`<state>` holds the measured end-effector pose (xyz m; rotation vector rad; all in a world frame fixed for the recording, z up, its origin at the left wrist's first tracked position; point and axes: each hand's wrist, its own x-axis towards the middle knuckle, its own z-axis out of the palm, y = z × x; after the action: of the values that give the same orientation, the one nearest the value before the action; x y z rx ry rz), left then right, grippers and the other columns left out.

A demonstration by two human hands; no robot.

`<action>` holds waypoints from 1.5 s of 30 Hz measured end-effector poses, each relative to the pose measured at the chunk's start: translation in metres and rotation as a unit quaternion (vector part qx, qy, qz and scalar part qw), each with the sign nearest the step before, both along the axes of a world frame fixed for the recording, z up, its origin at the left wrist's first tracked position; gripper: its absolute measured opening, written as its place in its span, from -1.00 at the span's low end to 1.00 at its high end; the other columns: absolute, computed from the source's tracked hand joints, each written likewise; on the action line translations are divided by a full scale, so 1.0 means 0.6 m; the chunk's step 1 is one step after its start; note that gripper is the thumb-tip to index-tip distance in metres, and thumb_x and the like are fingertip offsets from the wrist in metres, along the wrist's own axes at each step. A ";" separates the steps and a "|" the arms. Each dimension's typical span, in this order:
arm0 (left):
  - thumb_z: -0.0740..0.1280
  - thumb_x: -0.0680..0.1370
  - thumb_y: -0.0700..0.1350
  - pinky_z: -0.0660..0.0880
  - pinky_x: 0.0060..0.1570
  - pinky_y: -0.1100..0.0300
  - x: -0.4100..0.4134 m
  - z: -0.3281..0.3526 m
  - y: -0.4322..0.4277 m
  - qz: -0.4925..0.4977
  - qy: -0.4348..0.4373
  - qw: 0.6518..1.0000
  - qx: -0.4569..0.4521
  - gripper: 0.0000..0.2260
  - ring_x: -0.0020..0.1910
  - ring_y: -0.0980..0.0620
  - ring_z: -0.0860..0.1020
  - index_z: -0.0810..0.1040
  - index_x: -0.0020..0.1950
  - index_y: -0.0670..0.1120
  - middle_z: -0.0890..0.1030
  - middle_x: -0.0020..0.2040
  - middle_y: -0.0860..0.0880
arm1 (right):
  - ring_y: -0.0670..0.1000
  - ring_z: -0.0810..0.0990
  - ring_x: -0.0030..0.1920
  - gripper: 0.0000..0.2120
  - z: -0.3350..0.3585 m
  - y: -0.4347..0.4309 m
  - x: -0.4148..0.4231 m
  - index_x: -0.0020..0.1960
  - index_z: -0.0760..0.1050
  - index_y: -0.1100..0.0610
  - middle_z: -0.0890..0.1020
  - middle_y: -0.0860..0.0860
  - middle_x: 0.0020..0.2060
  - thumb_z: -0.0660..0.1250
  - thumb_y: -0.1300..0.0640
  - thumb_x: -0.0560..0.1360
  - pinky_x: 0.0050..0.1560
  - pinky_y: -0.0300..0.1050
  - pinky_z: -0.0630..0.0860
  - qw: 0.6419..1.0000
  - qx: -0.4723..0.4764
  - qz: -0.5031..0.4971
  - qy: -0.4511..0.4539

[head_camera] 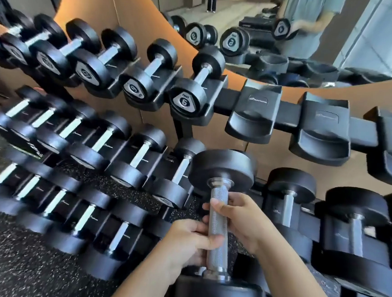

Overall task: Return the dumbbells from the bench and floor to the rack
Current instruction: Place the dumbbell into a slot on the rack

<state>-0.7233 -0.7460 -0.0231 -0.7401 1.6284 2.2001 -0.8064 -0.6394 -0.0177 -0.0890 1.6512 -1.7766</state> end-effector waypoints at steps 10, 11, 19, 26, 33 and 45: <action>0.40 0.39 -0.33 0.58 -0.40 0.15 -0.126 0.015 -0.159 -0.127 0.006 0.992 -0.014 -0.90 -0.29 -0.08 0.67 0.56 -0.12 -0.24 0.68 -0.24 -0.17 | 0.07 0.65 -0.26 -0.78 0.014 -0.123 -0.072 0.05 0.43 0.30 0.62 0.18 -0.11 0.36 0.31 0.42 -0.11 0.06 0.61 0.991 -0.019 -0.133 -0.025; 0.39 0.39 -0.33 0.58 -0.39 0.14 -0.140 0.017 -0.171 -0.143 0.009 0.990 -0.014 -0.90 -0.28 -0.08 0.67 0.56 -0.12 -0.24 0.68 -0.22 -0.19 | 0.07 0.65 -0.26 -0.73 0.018 -0.130 -0.077 0.09 0.42 0.32 0.62 0.19 -0.10 0.36 0.32 0.41 -0.15 0.01 0.61 0.988 -0.025 -0.149 -0.025; 0.41 0.39 -0.30 0.58 -0.36 0.12 -0.243 0.026 -0.189 -0.234 0.028 0.971 -0.023 -0.89 -0.22 -0.15 0.66 0.56 -0.12 -0.22 0.68 -0.17 -0.23 | 0.10 0.64 -0.18 -0.70 0.028 -0.136 -0.136 0.11 0.39 0.29 0.63 0.20 -0.02 0.36 0.35 0.41 -0.10 0.03 0.60 0.964 -0.023 -0.263 0.001; 0.40 0.39 -0.33 0.57 -0.43 0.15 -0.337 0.030 -0.142 -0.222 0.045 0.974 -0.011 -0.89 -0.30 -0.09 0.67 0.54 -0.12 -0.26 0.70 -0.31 -0.14 | 0.08 0.63 -0.22 -0.68 0.041 -0.096 -0.230 0.14 0.35 0.30 0.62 0.19 -0.04 0.33 0.37 0.43 -0.05 0.06 0.60 0.963 -0.020 -0.269 0.014; 0.41 0.37 -0.33 0.55 -0.47 0.17 -0.447 0.044 -0.118 -0.195 0.057 0.979 -0.011 -0.88 -0.35 -0.08 0.66 0.54 -0.12 -0.27 0.69 -0.33 -0.15 | 0.09 0.64 -0.25 -0.78 0.053 -0.078 -0.346 0.04 0.37 0.24 0.62 0.23 0.01 0.33 0.34 0.43 -0.05 0.12 0.59 0.968 -0.031 -0.246 0.033; 0.39 0.40 -0.32 0.59 -0.43 0.17 -0.636 0.060 -0.099 -0.180 0.068 0.981 -0.031 -0.81 -0.37 -0.06 0.66 0.51 -0.01 -0.31 0.65 -0.24 -0.22 | 0.09 0.59 -0.28 -0.72 0.079 -0.075 -0.537 0.14 0.34 0.39 0.53 0.27 -0.08 0.28 0.36 0.46 -0.14 0.09 0.57 0.970 0.007 -0.233 0.065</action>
<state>-1.1046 -0.8055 0.0127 -0.2813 1.7432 1.9821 -1.1284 -0.6844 0.0297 0.2111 1.8918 -2.1409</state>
